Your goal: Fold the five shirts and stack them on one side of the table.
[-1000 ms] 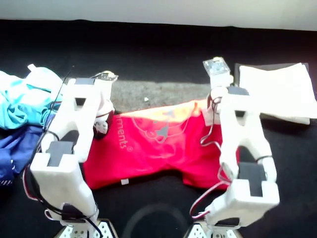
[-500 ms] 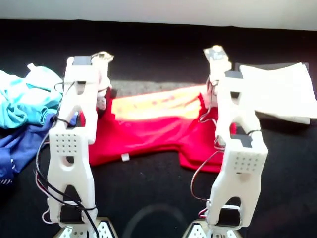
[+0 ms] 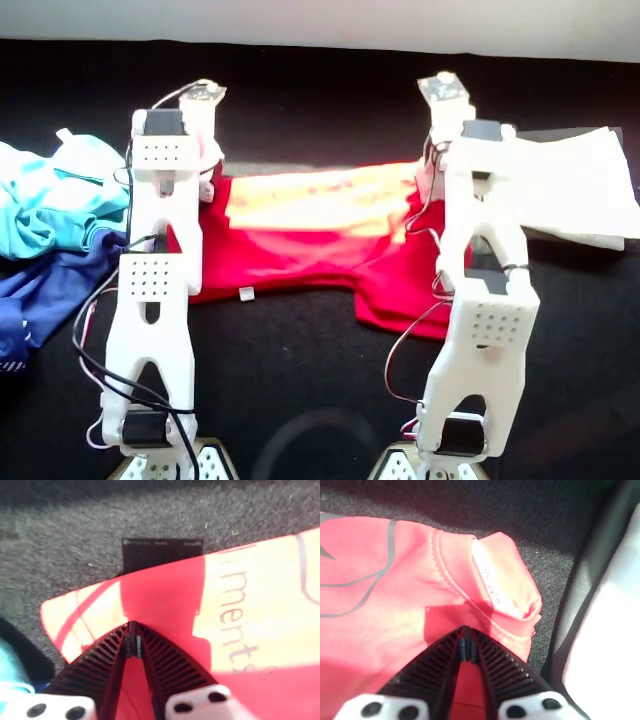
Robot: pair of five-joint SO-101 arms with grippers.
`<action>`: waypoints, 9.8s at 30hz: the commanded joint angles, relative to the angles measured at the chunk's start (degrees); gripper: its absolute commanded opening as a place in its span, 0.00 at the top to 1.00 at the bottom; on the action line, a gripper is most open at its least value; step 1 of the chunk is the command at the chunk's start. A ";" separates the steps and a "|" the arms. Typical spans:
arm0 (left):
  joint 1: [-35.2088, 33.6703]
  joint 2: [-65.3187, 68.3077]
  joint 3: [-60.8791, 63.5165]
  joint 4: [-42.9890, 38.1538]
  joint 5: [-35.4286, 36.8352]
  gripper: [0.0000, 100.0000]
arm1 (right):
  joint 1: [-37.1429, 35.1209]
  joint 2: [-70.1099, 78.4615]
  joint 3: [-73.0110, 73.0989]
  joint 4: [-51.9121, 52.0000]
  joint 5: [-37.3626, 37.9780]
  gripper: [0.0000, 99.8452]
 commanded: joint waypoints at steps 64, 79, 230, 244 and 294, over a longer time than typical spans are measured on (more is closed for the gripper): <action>-0.75 -74.42 127.96 -59.25 7.38 0.99 | -16.13 -45.67 63.52 -4.53 -1.49 0.87; -0.75 -74.42 127.96 -59.25 7.47 0.99 | -13.58 -45.58 70.02 -15.08 1.05 0.87; -0.75 -74.42 127.87 -59.25 7.47 0.99 | -7.60 -2.24 -14.02 24.75 -0.79 0.99; -0.75 -74.42 127.87 -59.25 7.47 0.99 | -14.90 -1.89 -3.30 23.08 -1.14 0.99; -22.20 -84.79 122.07 -49.41 -0.09 0.99 | -28.62 -23.60 11.21 18.95 -7.65 0.99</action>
